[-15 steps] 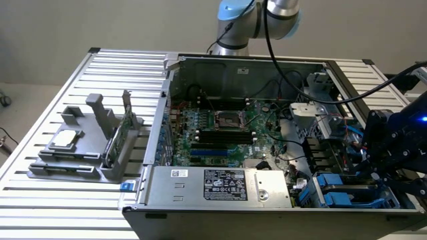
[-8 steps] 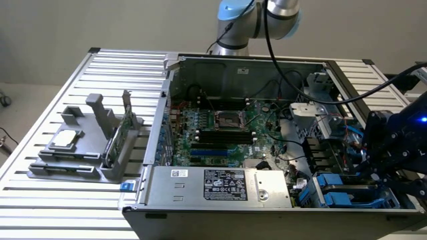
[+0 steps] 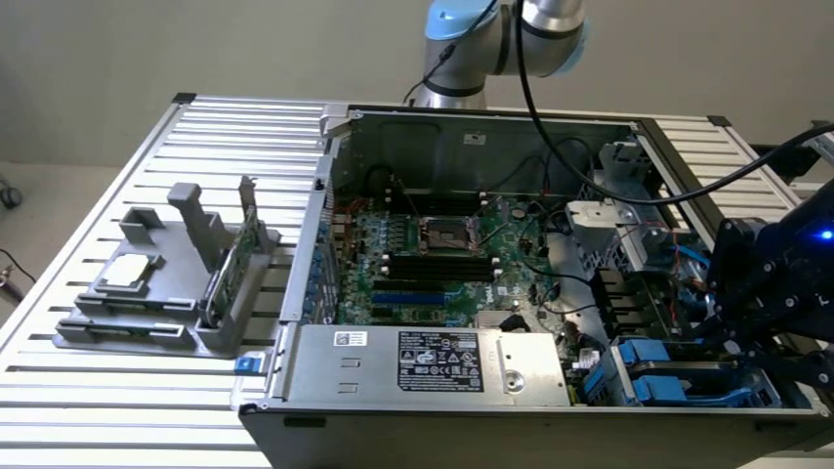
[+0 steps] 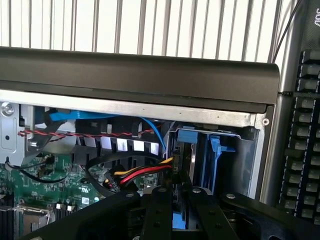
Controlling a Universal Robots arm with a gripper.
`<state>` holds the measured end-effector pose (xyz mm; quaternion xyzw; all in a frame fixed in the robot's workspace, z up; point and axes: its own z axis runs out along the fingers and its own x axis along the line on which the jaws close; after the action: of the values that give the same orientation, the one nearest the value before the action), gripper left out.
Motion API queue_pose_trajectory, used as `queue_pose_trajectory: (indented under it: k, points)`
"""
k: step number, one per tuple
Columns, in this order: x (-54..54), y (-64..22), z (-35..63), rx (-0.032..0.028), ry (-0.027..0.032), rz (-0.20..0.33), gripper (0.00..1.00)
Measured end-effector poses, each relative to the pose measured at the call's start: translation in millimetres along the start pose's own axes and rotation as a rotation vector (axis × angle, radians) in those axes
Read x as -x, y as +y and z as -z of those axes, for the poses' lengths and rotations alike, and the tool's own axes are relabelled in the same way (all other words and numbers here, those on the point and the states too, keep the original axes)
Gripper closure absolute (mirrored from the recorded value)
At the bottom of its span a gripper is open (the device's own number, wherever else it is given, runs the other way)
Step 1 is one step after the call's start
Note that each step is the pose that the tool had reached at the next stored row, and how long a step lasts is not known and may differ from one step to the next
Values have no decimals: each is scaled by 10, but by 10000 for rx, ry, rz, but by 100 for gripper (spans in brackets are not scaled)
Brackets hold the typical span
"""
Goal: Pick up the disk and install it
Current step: 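Insert the first disk wire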
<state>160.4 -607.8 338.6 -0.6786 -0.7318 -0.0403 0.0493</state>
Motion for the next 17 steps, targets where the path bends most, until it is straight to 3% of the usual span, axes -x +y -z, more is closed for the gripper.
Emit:
queue_pose_trajectory:
  k: [17]
  points:
    - [0,-14,-10,27,-29,-224,83]
